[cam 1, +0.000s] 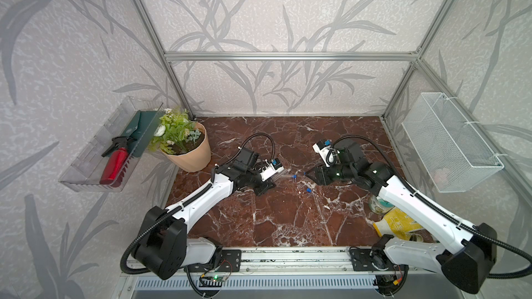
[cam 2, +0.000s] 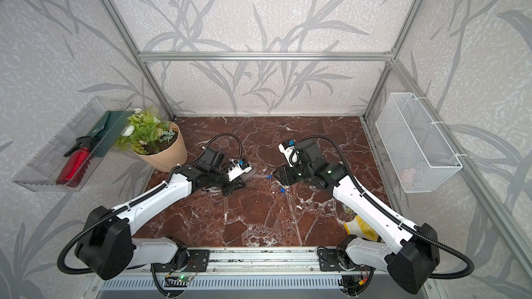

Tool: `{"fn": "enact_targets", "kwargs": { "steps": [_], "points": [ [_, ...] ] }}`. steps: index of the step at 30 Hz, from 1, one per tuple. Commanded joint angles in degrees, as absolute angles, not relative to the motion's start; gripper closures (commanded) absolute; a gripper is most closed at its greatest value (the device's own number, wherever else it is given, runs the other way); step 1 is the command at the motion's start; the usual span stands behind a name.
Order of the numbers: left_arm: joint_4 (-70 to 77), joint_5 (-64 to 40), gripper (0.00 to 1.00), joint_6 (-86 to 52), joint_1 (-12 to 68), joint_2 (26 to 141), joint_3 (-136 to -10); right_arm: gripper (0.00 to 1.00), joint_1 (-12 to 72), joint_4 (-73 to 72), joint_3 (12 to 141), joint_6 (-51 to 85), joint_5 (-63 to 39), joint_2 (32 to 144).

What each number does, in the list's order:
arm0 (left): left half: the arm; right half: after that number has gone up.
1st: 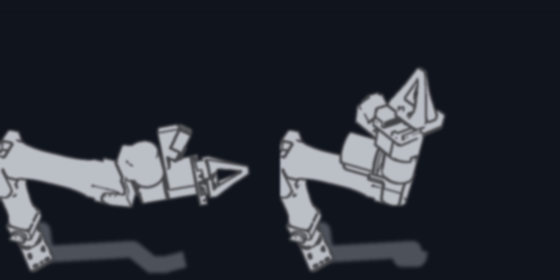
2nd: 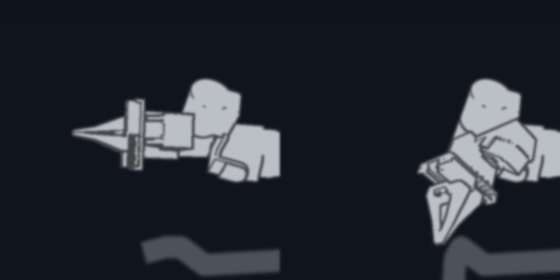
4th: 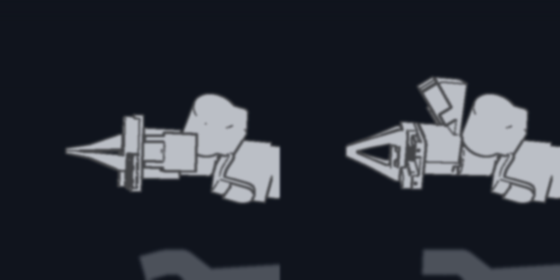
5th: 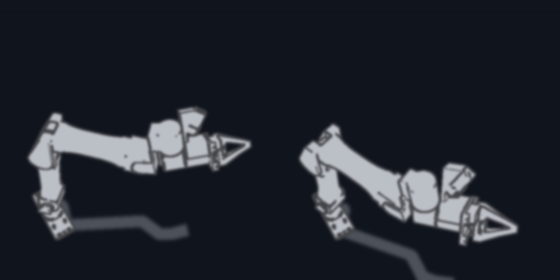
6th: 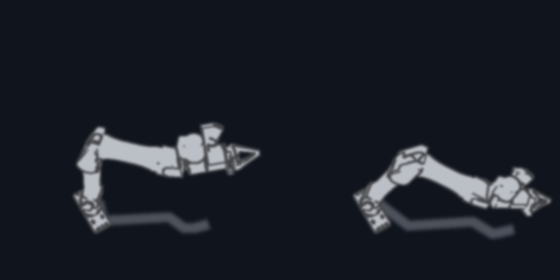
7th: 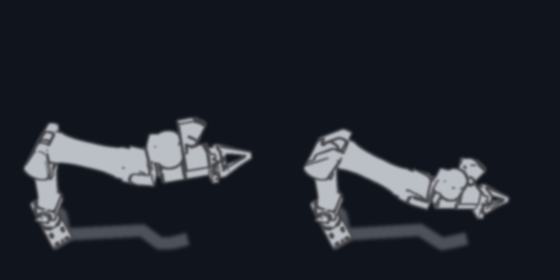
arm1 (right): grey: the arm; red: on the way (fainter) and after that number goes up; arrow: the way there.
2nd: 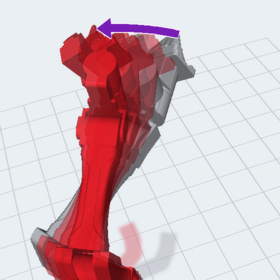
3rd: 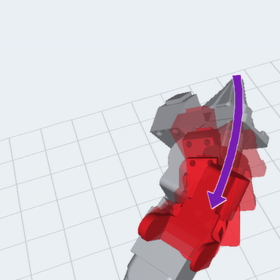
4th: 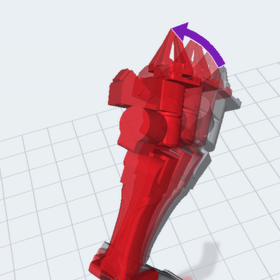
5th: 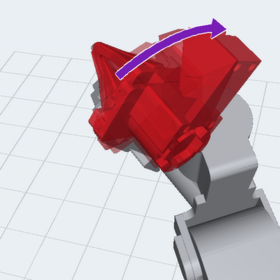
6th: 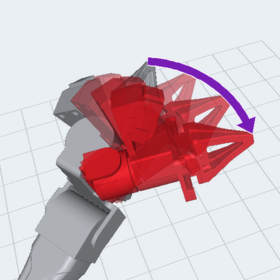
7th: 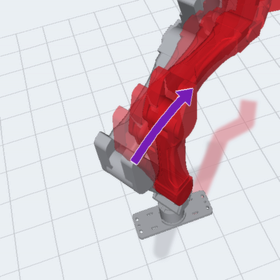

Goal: Insert stoppers into test tubes
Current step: Pick up the stopper from the center of the board.

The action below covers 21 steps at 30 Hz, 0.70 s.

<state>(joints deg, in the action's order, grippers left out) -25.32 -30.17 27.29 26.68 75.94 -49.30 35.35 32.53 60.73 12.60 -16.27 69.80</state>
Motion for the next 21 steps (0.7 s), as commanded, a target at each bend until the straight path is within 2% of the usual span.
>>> {"fn": "enact_targets", "kwargs": {
  "steps": [1,6,12,21],
  "points": [
    [-23.5,-23.9,1.00,24.3,26.8,74.6,-48.5,0.47,35.8,44.0,63.2,-3.3,-8.7,73.0],
    [-22.6,-18.9,1.00,20.7,26.8,74.4,-48.3,0.49,37.8,46.2,64.9,-10.4,-4.7,80.9],
    [-23.2,-15.8,1.00,16.9,26.8,73.9,-48.5,0.50,39.6,47.6,68.5,-7.2,-4.9,92.8],
    [-23.2,-14.5,1.00,16.7,26.8,72.2,-47.3,0.52,39.6,44.1,72.0,-4.7,-4.2,103.0]
  ]
}}
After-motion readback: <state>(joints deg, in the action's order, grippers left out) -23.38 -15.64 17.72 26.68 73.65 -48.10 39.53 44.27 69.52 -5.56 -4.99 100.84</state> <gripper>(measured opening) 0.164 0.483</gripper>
